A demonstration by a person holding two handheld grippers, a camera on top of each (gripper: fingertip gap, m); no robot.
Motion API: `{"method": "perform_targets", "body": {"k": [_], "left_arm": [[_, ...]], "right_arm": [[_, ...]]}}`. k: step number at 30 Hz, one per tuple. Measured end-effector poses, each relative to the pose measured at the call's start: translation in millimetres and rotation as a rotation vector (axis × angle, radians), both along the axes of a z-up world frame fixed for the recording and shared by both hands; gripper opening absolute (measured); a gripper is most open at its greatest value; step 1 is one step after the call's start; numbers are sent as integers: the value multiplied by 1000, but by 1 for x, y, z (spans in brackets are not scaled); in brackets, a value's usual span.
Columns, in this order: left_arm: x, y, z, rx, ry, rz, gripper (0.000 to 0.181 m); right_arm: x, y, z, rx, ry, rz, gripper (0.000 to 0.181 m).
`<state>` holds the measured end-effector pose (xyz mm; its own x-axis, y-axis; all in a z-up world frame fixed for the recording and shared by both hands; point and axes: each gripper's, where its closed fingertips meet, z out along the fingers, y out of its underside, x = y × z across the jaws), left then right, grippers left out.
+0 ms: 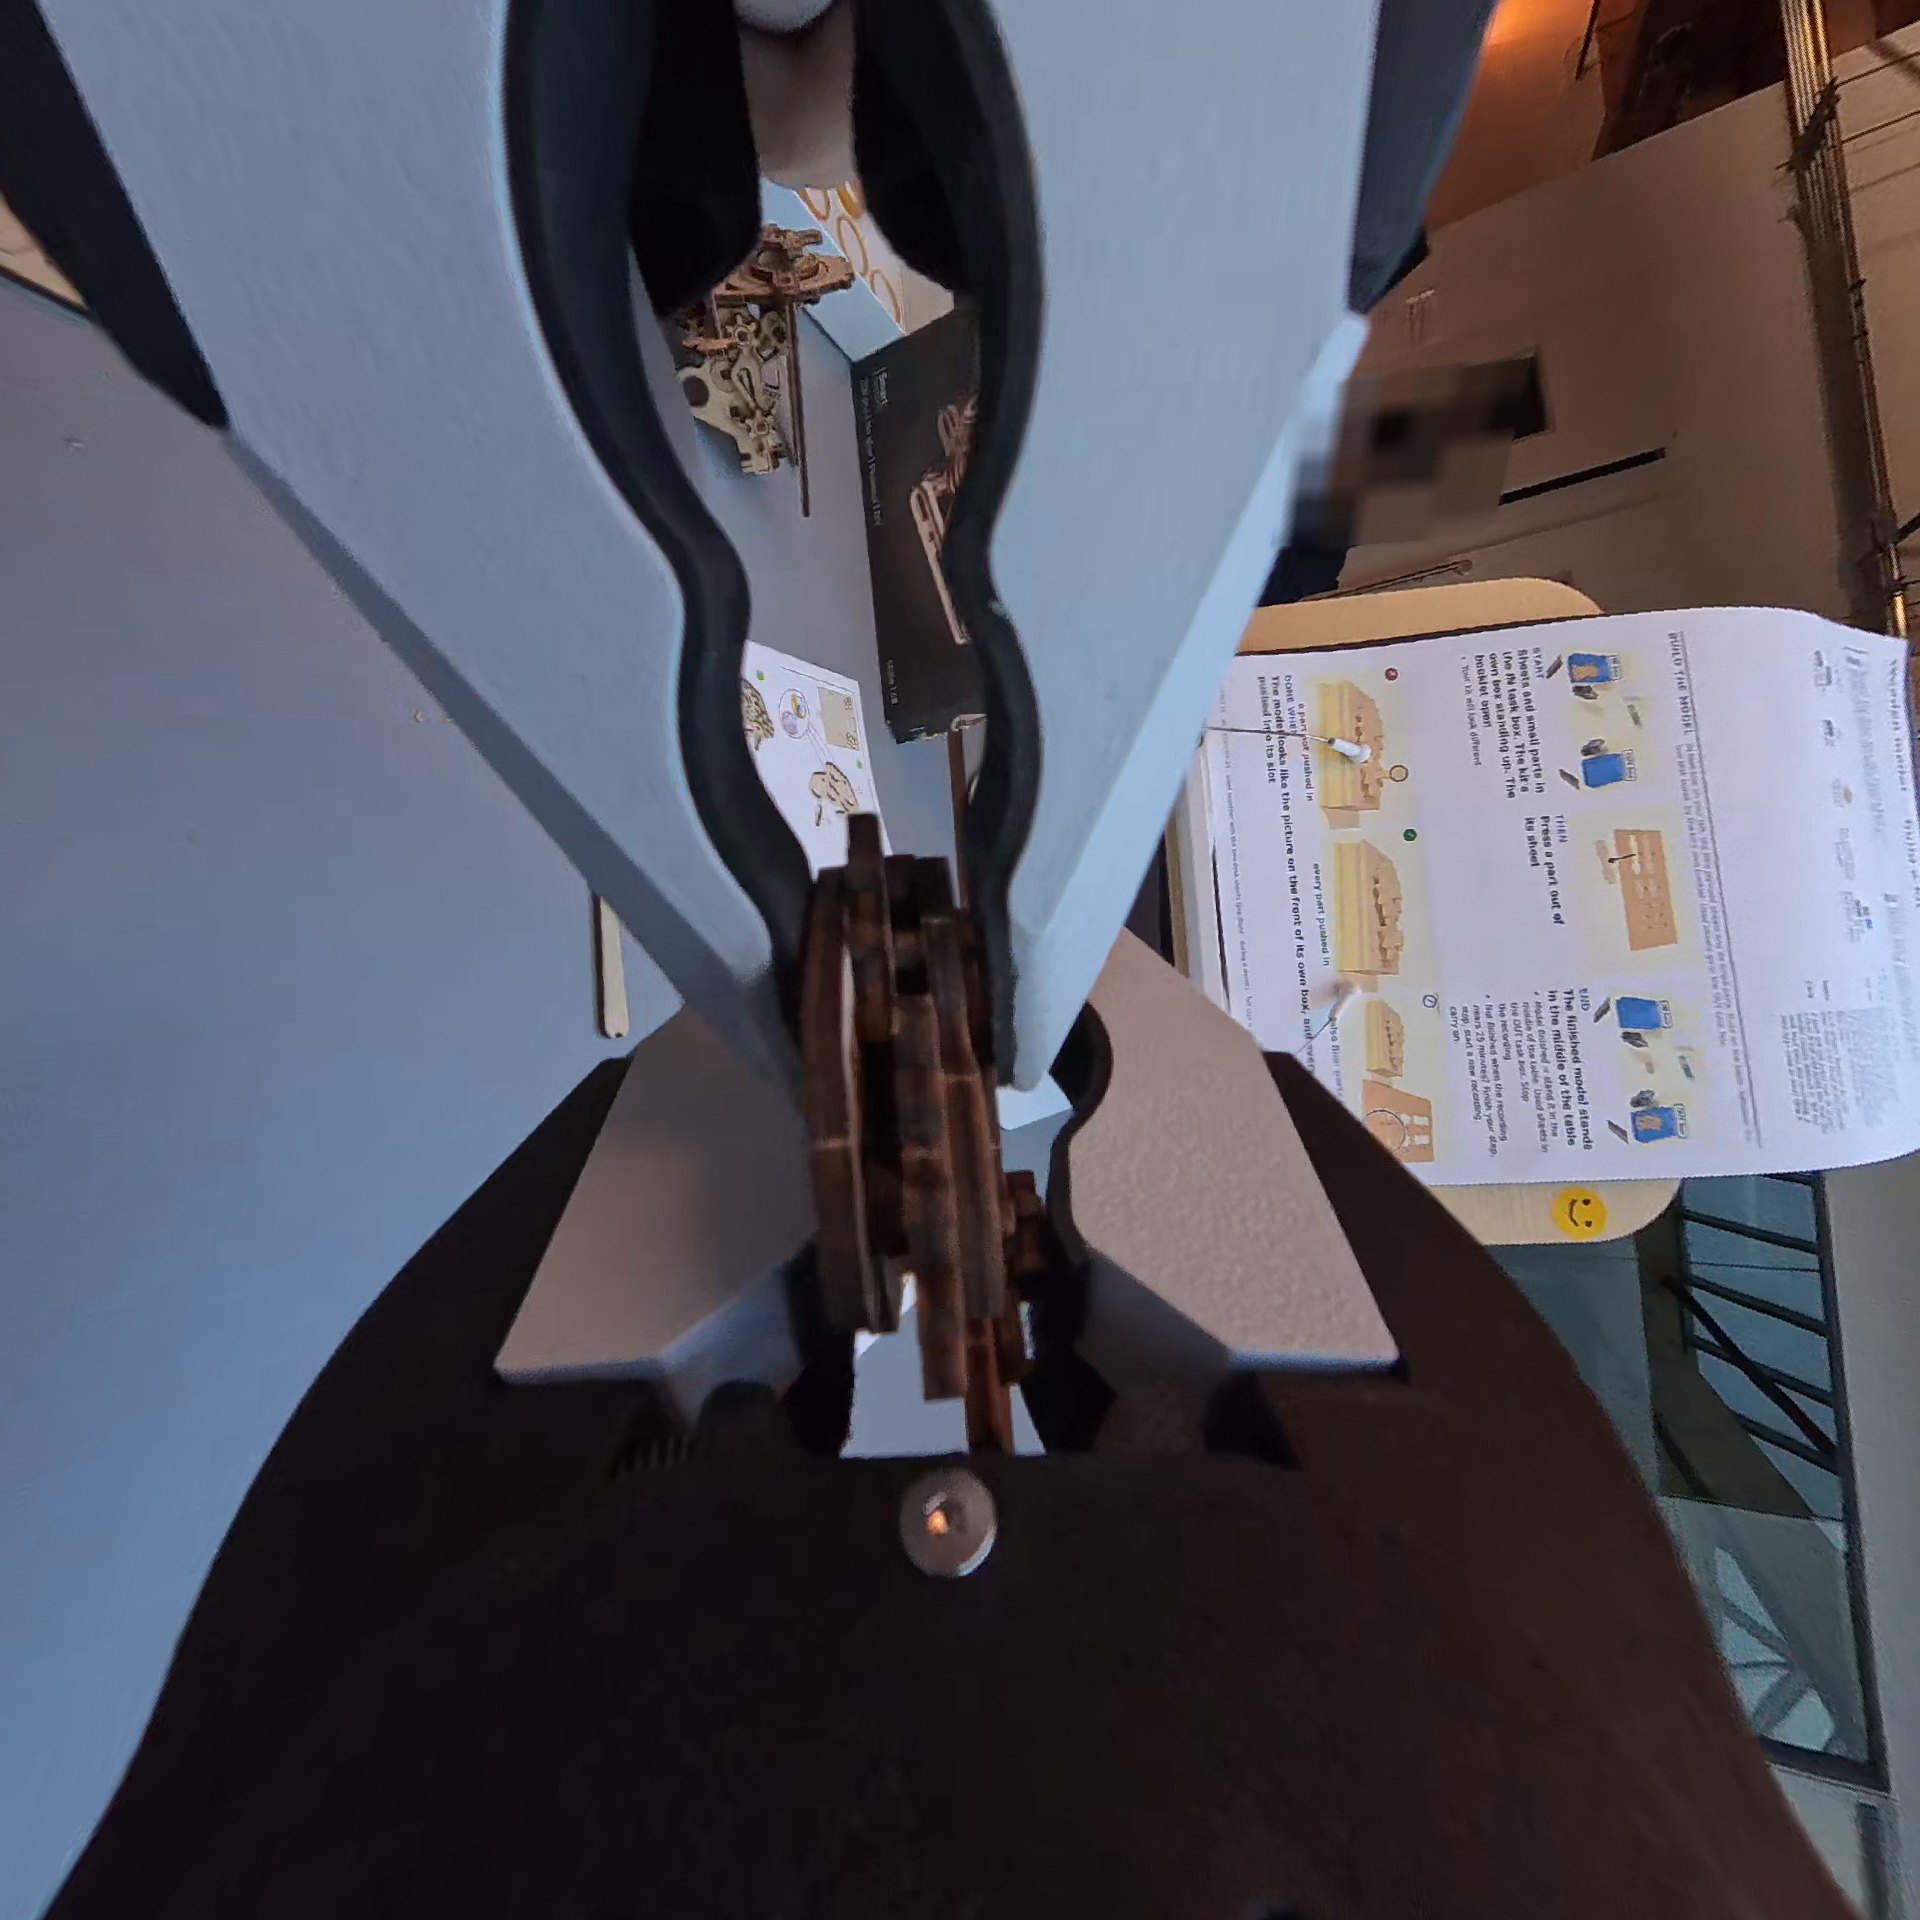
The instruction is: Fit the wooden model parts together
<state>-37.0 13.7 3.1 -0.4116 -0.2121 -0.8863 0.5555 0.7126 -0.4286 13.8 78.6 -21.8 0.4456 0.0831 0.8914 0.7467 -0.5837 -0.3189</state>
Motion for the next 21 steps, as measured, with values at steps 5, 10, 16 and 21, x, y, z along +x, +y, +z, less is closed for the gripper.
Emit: {"method": "perform_targets", "body": {"k": [5,10,16,21], "left_arm": [[-1,-1,-2,-6,18,-14,12],[3,2,-3,-12,40,-4,12],[3,1,-5,-21,95,-4,12],[8,5,-8,-140,296,-21,12]], "right_arm": [[-2,-2,-3,-4,29,15,27],[2,1,-4,0,27,-5,34],[-1,-2,-16,-45,147,-5,31],[-13,5,-25,-13,417,48,36]]}}
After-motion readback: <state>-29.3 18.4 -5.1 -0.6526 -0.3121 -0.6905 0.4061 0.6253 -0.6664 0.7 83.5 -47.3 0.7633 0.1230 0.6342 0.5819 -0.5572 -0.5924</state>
